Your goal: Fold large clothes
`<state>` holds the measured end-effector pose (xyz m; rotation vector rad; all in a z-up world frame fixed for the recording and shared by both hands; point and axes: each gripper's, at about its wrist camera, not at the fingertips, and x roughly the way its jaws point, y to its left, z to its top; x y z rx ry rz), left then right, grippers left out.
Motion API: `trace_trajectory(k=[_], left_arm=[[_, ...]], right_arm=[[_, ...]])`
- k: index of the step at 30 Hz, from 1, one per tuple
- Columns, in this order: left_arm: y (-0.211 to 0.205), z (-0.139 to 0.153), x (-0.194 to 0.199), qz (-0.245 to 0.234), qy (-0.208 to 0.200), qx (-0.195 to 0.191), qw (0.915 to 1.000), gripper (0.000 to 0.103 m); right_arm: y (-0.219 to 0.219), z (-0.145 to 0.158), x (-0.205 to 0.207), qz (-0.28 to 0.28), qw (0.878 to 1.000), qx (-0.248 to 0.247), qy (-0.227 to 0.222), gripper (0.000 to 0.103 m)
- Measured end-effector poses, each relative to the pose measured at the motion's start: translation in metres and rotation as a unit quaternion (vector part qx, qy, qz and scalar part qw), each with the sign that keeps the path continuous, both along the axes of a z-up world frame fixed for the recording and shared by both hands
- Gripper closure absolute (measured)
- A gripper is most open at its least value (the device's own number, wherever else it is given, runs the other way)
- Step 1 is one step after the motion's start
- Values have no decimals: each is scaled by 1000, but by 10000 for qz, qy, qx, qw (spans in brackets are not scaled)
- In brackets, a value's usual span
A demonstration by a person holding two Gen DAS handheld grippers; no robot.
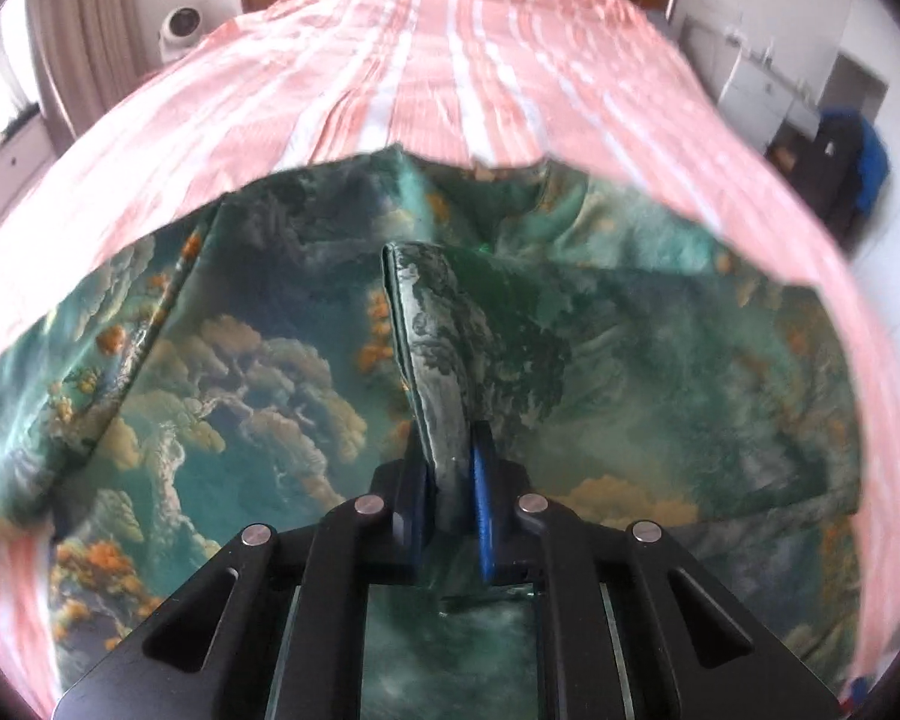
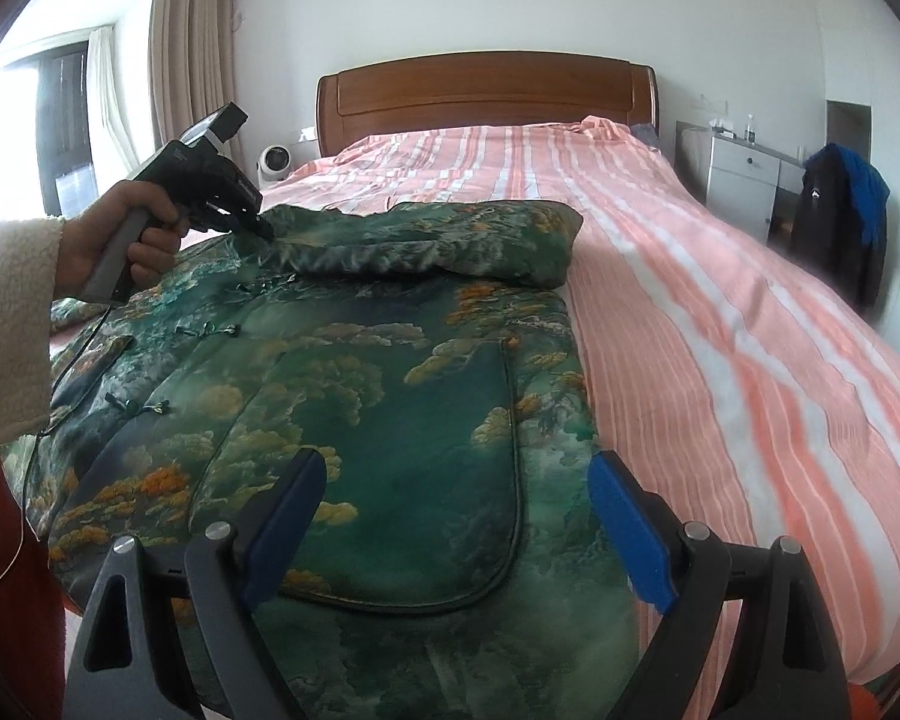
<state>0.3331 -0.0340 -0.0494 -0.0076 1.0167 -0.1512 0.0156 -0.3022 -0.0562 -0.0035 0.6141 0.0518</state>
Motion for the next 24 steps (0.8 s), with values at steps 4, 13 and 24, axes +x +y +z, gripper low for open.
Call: trace_trajectory(k=[4,13,24], left_arm=[[-11,-28,1,-66,233,527,9983,73],[16,-1,-34,142,79,175,9997,26],[83,16,-126,-108,-168,925,9955,18]], right_arm=[[0,-1,2,9,10000,15,38,15],[4,0,1,42,10000,-43,13,15],[15,1,-3,130,9996,-250,-64,15]])
